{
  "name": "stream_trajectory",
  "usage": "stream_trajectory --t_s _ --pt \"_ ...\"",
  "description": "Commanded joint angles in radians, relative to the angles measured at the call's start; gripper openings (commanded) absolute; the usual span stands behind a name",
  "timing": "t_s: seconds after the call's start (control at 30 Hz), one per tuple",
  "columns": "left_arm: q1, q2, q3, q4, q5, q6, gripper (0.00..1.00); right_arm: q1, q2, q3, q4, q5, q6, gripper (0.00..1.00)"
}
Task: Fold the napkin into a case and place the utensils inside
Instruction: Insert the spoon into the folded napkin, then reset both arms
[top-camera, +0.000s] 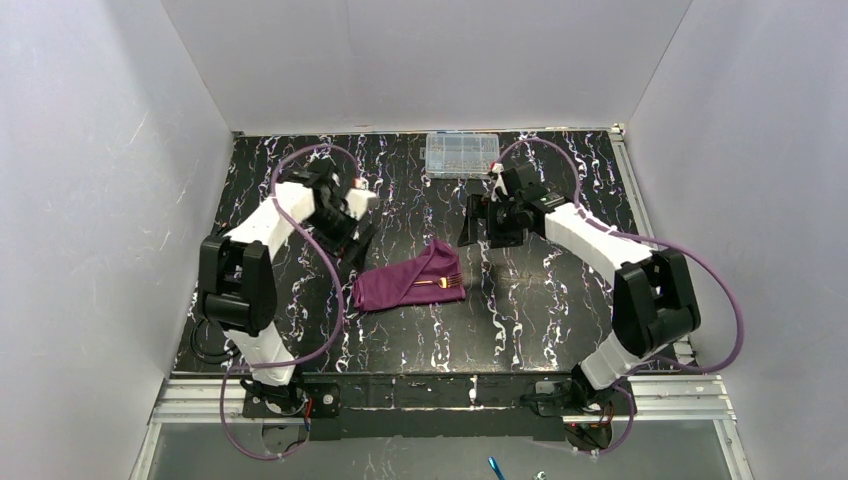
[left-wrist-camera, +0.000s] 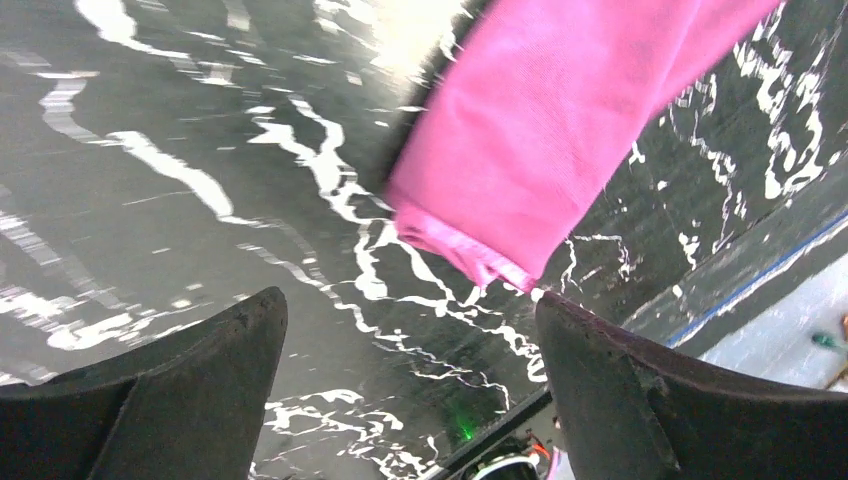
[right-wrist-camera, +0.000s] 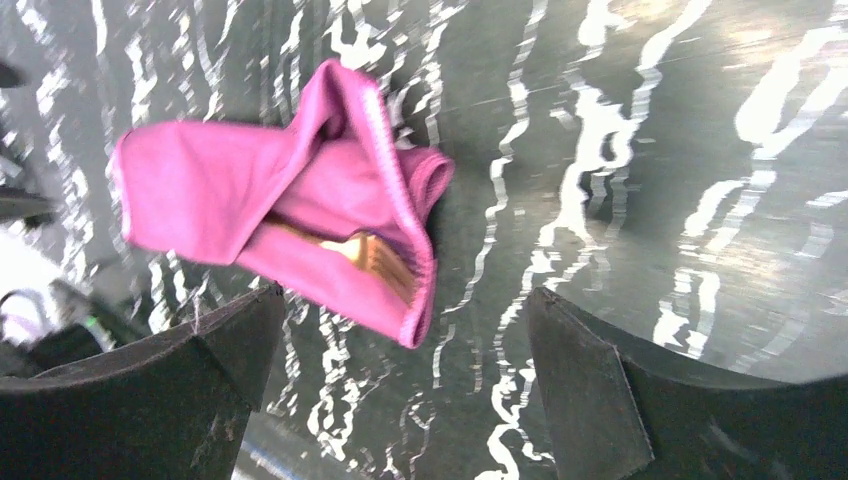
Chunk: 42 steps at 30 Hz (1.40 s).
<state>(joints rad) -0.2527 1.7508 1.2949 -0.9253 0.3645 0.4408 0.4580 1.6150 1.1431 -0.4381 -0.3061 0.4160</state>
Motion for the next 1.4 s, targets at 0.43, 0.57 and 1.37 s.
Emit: stream_trajectory --t_s 0.43,0.57,1.37 --pt "0.352 -0.103 -0.217 0.72 0.098 -0.338 0.99 -0.167 -0.103 -0.441 0.675 1.223 -0.069 0.99" --pt "0.352 -0.184 -0.49 1.139 0.116 -0.383 0.98 -0.211 -0.13 -0.54 0.849 1.202 -0.162 0.99" --pt "0.344 -0.265 -1.009 1.961 0.005 -0.404 0.98 -0.351 0.004 -0.843 1.575 0.582 -0.464 0.99"
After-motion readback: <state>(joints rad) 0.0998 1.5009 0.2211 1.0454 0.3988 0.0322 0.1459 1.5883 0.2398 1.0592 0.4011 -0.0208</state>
